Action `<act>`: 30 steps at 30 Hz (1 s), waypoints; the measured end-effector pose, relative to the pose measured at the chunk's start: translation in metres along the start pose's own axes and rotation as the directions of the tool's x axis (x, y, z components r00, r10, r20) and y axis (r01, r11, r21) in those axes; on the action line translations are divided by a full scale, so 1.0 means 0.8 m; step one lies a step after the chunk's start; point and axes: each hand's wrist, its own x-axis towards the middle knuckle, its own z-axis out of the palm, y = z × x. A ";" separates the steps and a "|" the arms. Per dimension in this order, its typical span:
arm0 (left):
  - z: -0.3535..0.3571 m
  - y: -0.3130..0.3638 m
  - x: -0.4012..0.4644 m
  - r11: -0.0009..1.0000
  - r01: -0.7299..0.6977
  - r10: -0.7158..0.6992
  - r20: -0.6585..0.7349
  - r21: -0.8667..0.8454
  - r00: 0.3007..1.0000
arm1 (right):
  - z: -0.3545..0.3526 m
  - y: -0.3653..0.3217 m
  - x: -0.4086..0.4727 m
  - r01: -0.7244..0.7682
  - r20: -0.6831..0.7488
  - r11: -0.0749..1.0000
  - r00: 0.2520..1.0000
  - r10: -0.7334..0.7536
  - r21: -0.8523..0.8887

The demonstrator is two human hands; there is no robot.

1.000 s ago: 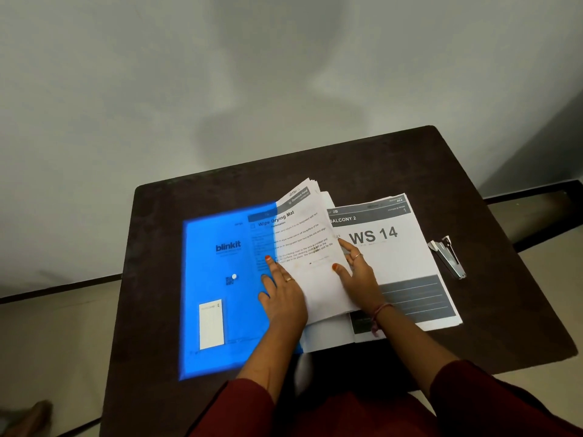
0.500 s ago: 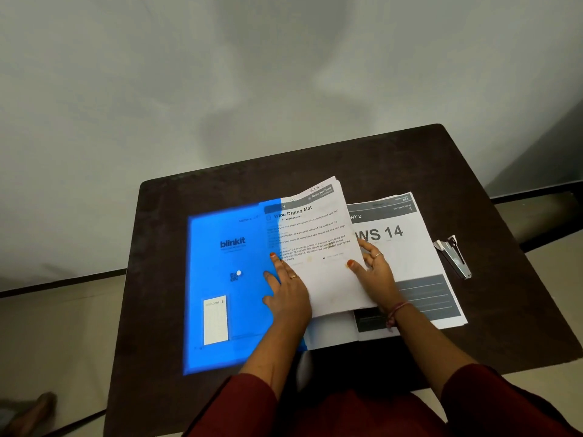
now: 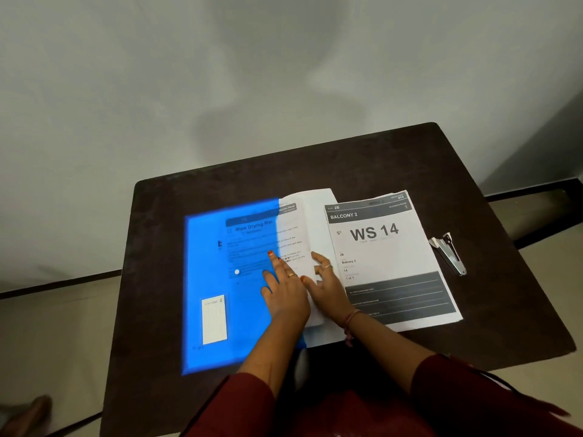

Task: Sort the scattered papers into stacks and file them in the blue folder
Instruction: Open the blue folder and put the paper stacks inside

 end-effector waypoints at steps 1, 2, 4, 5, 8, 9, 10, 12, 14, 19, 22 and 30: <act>0.001 0.000 0.001 1.000 -0.002 0.002 -0.002 -0.004 1.000 | 0.003 -0.001 0.003 -0.010 0.064 0.999 0.998 0.012 -0.032; 0.002 -0.001 0.001 1.000 -0.005 0.005 -0.009 -0.006 1.000 | 0.005 -0.001 0.008 -0.011 0.126 0.998 0.992 0.020 -0.068; 0.004 -0.003 0.002 1.000 -0.012 0.011 -0.034 -0.015 0.999 | 0.005 0.000 0.015 -0.012 0.190 0.992 0.981 0.036 -0.128; 0.004 -0.003 0.002 1.000 -0.015 0.014 -0.040 -0.023 0.999 | 0.004 0.002 0.018 -0.012 0.190 0.990 0.981 0.039 -0.142; 0.005 -0.004 0.000 0.999 -0.025 0.023 -0.056 -0.036 0.998 | 0.002 0.005 0.024 -0.026 0.176 0.988 0.983 0.053 -0.152; 0.005 -0.005 0.000 0.999 -0.029 0.026 -0.058 -0.045 0.998 | 0.002 0.004 0.026 -0.029 0.171 0.988 0.984 0.055 -0.152; 0.004 -0.004 -0.001 0.998 -0.032 0.029 -0.059 -0.055 0.998 | 0.002 0.003 0.029 -0.031 0.158 0.988 0.986 0.055 -0.151; 0.004 -0.005 -0.001 0.997 -0.041 0.036 -0.064 -0.068 0.997 | 0.006 0.002 0.034 -0.021 0.130 0.989 0.991 0.040 -0.145; 0.001 -0.006 -0.002 0.996 -0.043 0.038 -0.070 -0.080 0.997 | 0.011 -0.002 0.040 -0.004 0.115 0.988 0.993 0.022 -0.151; -0.001 -0.006 -0.005 0.998 -0.023 0.016 -0.101 -0.065 0.995 | 0.024 -0.010 0.053 -0.013 0.058 0.989 0.998 0.022 -0.150; 0.004 -0.008 -0.002 0.999 -0.017 0.012 -0.115 -0.040 0.993 | 0.026 -0.010 0.057 0.006 0.058 0.986 0.998 0.003 -0.166; 0.010 -0.011 0.000 0.995 -0.062 0.050 -0.140 -0.083 0.989 | 0.033 -0.009 0.061 0.082 0.095 0.969 0.994 -0.061 -0.233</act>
